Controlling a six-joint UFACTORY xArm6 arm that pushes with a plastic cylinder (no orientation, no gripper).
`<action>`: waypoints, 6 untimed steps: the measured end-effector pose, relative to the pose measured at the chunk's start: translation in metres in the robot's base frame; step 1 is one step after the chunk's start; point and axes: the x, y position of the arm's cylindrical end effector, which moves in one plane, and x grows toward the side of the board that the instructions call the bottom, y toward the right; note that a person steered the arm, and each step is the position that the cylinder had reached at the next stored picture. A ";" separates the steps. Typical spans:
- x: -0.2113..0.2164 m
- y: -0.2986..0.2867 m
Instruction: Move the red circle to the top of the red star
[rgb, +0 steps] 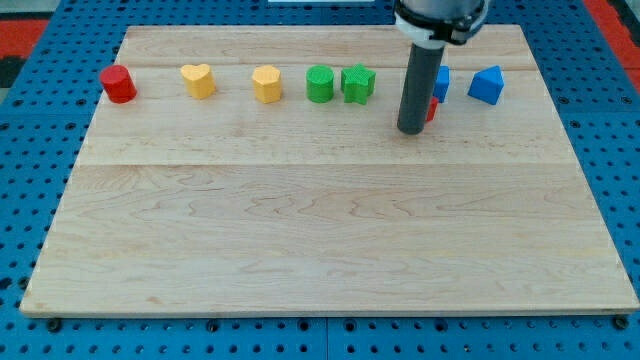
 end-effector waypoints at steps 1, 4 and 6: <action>-0.004 0.030; 0.044 -0.236; -0.027 -0.368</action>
